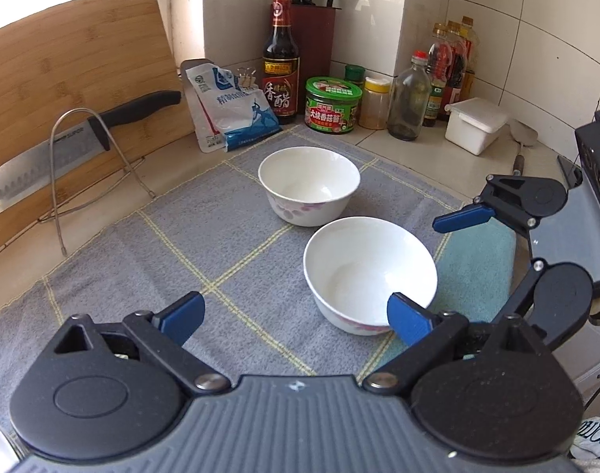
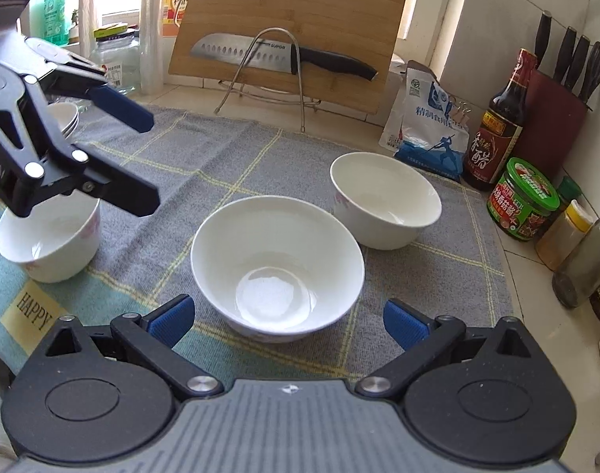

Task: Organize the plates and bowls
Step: 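Move the left gripper to a white bowl and grasp its rim, then lift the bowl with the left gripper and lower it into another bowl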

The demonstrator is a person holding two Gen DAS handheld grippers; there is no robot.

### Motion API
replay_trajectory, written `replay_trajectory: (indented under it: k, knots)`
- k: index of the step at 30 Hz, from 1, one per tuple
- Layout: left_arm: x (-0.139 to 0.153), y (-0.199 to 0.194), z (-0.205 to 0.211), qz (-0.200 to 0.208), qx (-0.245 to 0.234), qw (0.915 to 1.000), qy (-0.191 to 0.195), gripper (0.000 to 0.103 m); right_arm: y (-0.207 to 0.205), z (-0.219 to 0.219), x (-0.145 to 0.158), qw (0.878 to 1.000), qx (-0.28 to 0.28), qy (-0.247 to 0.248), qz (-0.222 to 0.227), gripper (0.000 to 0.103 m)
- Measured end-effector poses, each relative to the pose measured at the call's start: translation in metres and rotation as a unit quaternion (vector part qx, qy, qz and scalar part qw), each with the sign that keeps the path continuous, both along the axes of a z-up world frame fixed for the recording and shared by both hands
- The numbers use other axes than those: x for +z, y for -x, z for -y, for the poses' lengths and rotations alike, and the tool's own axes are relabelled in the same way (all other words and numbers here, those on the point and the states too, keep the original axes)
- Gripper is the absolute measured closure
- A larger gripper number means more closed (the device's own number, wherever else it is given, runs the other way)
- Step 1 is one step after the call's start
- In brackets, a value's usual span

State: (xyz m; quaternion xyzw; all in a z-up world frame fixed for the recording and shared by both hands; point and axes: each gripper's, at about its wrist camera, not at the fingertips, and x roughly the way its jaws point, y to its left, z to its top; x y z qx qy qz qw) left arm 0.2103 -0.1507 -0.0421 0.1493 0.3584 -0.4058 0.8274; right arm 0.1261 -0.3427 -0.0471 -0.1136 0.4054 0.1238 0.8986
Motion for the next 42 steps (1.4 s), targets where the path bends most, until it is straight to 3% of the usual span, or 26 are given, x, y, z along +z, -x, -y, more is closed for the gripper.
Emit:
replay_trajectory:
  k: [5, 11, 19, 27, 42]
  knots:
    - [-0.012, -0.010, 0.029, -0.028, -0.007, 0.9996, -0.003, 0.009, -0.010, 0.012, -0.012, 0.999, 0.025, -0.034, -0.016, 0.000]
    - [-0.027, -0.026, 0.056, -0.068, -0.004, 0.9977, -0.009, 0.026, -0.017, 0.015, -0.016, 0.997, 0.056, -0.043, -0.015, 0.001]
    - [-0.036, -0.037, 0.068, -0.087, -0.006, 0.9961, -0.014, 0.040, -0.021, 0.016, -0.016, 0.995, 0.081, -0.056, -0.019, 0.012]
    - [-0.039, -0.041, 0.071, -0.098, -0.013, 0.9949, -0.017, 0.046, -0.022, 0.019, -0.016, 0.994, 0.088, -0.057, -0.017, 0.015]
    - [-0.033, -0.036, 0.074, -0.088, -0.031, 0.9951, -0.034, 0.046, -0.025, 0.019, -0.012, 0.993, 0.085, -0.067, -0.037, 0.015]
